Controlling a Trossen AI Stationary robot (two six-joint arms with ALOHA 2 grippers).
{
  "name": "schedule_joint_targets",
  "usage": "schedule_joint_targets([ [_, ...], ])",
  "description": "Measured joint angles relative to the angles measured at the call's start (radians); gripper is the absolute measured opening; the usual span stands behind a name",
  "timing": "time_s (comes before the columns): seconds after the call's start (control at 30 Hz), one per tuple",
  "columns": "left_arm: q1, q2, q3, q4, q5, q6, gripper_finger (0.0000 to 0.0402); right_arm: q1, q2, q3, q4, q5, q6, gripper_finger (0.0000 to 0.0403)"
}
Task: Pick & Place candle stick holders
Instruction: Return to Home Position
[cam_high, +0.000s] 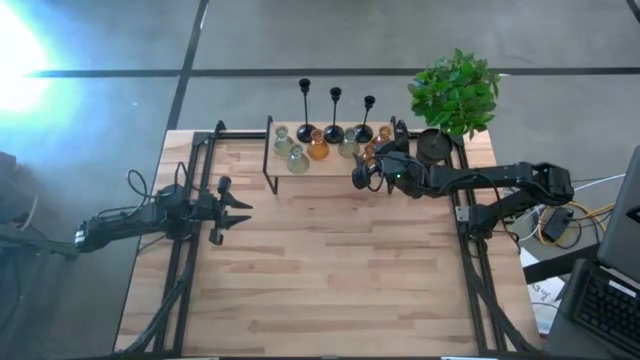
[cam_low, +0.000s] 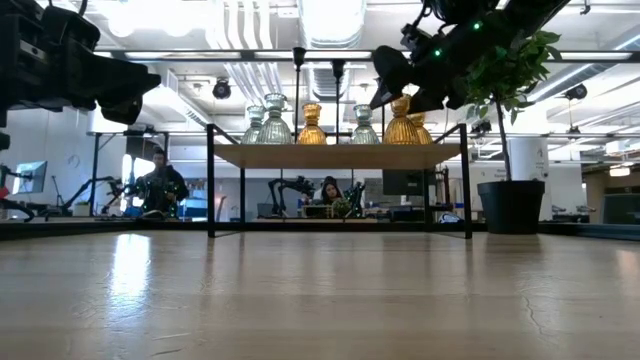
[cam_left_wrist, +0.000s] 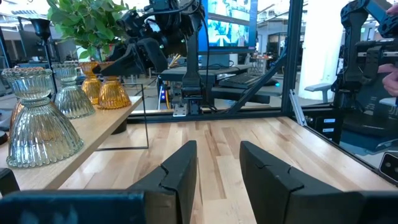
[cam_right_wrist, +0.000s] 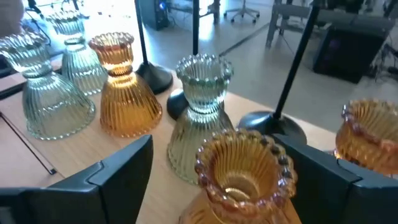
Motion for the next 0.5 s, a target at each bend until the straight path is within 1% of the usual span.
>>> schedule_joint_targets([
  [0.1, 0.000, 0.000, 0.000, 0.000, 0.000, 0.000, 0.0126, 0.000, 0.000, 0.003, 0.010, 0.006, -0.019, 0.0321],
  [0.3, 0.000, 0.000, 0.000, 0.000, 0.000, 0.000, 0.0126, 0.000, 0.000, 0.005, 0.034, 0.052, -0.055, 0.0322],
  [0.5, 0.000, 0.000, 0.000, 0.000, 0.000, 0.000, 0.0126, 0.001, -0.002, 0.005, 0.075, 0.055, -0.073, 0.0322],
])
